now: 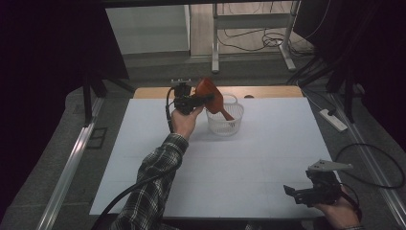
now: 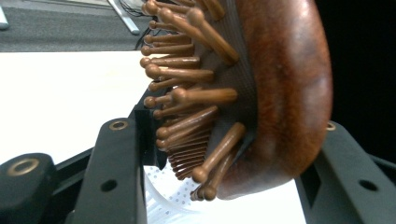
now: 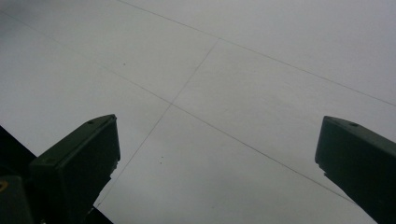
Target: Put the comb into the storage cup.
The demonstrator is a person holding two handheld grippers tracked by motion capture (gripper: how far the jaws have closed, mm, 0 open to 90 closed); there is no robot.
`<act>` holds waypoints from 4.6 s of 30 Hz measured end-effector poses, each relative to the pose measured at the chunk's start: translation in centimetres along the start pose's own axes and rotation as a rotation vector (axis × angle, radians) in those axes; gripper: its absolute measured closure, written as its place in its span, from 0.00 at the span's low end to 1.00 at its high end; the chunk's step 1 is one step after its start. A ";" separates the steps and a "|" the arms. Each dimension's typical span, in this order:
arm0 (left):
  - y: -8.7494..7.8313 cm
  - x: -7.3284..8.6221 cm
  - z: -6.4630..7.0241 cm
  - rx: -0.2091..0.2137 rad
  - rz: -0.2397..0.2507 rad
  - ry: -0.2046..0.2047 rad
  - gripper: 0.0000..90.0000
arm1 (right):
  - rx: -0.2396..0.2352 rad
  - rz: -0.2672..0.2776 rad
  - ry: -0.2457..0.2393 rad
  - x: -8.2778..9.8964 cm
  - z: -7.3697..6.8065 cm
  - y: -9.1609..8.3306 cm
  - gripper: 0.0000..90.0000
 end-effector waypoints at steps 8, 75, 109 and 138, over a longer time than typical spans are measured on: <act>0.2 0.4 -0.2 -0.016 0.008 -0.003 0.57 | 0.003 -0.002 0.003 0.0 0.0 0.0 0.00; 0.6 2.7 -1.8 -0.095 -0.014 -0.069 0.22 | 0.008 -0.016 0.000 0.1 0.1 0.2 0.01; -0.8 3.1 -1.7 -0.110 -0.085 0.112 0.03 | 0.011 -0.018 -0.005 0.1 0.0 0.2 0.01; -2.9 4.6 -1.5 -0.106 -0.173 0.240 0.00 | -0.004 -0.020 -0.003 0.1 0.0 0.2 0.00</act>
Point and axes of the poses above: each handheld gripper's, and its own axes: y roughly forward along the jaws, x roughly out of its underside, z roughly to its right, the point moved 8 cm from there along y, roughly forward along the jaws, and after that the axes turned 7 degrees about z, right-handed, at the moved point
